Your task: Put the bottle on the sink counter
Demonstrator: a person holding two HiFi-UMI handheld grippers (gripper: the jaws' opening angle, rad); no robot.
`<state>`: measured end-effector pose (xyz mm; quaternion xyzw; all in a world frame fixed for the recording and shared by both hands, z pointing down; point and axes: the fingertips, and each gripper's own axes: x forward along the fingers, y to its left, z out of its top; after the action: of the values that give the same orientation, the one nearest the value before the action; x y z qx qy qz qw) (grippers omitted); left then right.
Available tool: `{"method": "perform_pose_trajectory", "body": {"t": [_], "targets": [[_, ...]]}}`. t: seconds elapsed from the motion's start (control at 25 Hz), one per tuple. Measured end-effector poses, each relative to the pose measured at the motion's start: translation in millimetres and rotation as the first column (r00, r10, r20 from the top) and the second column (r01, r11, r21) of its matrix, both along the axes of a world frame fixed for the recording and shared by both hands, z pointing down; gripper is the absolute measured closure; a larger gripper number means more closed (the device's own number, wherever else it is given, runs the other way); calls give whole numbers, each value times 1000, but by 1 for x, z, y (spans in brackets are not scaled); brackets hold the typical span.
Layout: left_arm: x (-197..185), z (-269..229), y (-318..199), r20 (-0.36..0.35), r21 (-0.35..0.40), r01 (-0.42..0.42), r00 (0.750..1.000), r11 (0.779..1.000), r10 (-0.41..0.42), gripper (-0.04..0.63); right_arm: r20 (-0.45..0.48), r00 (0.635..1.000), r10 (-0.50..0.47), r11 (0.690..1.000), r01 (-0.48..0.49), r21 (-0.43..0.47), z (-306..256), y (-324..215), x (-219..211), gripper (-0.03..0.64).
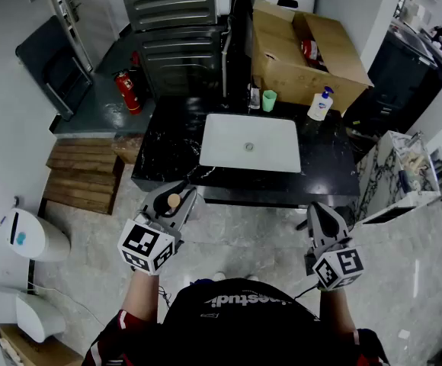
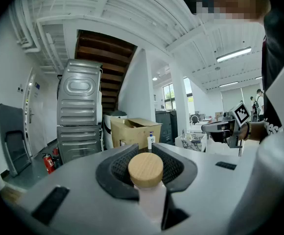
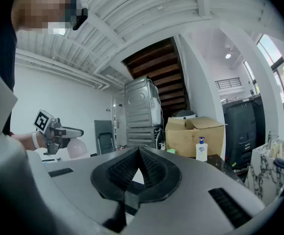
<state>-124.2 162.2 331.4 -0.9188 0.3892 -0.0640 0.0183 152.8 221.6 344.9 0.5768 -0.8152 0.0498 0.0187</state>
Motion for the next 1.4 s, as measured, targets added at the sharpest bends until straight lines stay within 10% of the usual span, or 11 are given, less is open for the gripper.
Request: {"method": "perform_pose_trajectory", "body": {"t": [1.4], "targets": [[23, -2, 6, 20, -14, 30, 999, 999, -29, 502, 23, 995, -99, 995, 99, -20, 2, 1, 5, 578]]}}
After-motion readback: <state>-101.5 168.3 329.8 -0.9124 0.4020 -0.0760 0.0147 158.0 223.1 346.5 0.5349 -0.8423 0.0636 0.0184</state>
